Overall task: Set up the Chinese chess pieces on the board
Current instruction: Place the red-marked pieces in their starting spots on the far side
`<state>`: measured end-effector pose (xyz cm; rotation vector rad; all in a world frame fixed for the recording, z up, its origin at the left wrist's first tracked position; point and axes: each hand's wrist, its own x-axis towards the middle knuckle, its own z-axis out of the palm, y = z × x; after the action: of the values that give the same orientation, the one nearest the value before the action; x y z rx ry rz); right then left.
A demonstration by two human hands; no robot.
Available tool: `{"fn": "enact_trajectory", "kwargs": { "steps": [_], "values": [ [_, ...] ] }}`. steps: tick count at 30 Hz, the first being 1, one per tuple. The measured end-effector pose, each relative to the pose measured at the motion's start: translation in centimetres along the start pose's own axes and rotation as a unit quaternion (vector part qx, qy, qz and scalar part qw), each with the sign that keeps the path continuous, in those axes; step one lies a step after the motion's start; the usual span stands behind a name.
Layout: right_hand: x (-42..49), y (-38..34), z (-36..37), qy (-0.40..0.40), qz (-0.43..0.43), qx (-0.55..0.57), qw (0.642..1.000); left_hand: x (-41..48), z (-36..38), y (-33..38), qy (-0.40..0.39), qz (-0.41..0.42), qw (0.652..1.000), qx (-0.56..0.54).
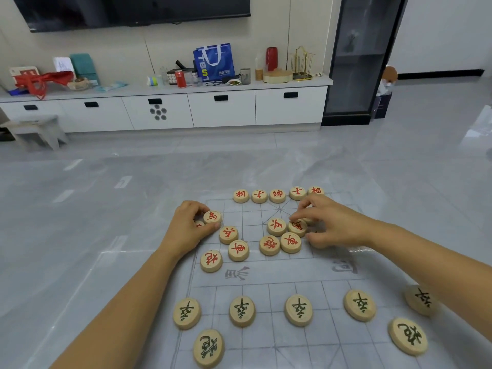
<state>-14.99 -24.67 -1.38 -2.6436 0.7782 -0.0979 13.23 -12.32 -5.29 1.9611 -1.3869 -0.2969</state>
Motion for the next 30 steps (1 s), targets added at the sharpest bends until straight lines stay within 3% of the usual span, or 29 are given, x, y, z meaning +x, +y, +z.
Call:
{"fn": "enact_trajectory", "kwargs": {
  "steps": [5, 10, 13, 17, 21, 26, 30],
  "values": [
    [1.6, -1.5, 0.5, -0.024, -0.005, -0.141, 0.990, 0.0, 0.0, -0.1, 0.000, -0.001, 1.000, -0.002],
    [1.1, -1.5, 0.1, 0.048, 0.003, -0.084, 0.995, 0.0, 0.0, -0.1, -0.001, -0.001, 1.000, -0.003],
    [0.3, -0.3, -0.9, 0.114, 0.081, -0.016, 0.990, 0.0, -0.1, -0.2, -0.005, 0.005, 1.000, -0.009],
    [-0.8, 3.2, -1.4, 0.142, 0.205, -0.026, 0.968, 0.1, 0.0, -0.4, -0.013, 0.003, 1.000, -0.016],
    [-1.3, 5.6, -0.5, 0.117, 0.285, 0.004, 0.951, 0.2, 0.1, -0.4, -0.013, -0.001, 1.000, -0.006],
    [-2.4, 5.9, -2.2, 0.004, 0.261, 0.112, 0.959, 0.1, 0.1, -0.4, 0.001, -0.011, 1.000, -0.006],
    [-2.8, 5.7, -2.1, 0.014, 0.231, 0.098, 0.968, 0.0, 0.1, -0.2, 0.000, -0.004, 1.000, -0.002]
  ]
}}
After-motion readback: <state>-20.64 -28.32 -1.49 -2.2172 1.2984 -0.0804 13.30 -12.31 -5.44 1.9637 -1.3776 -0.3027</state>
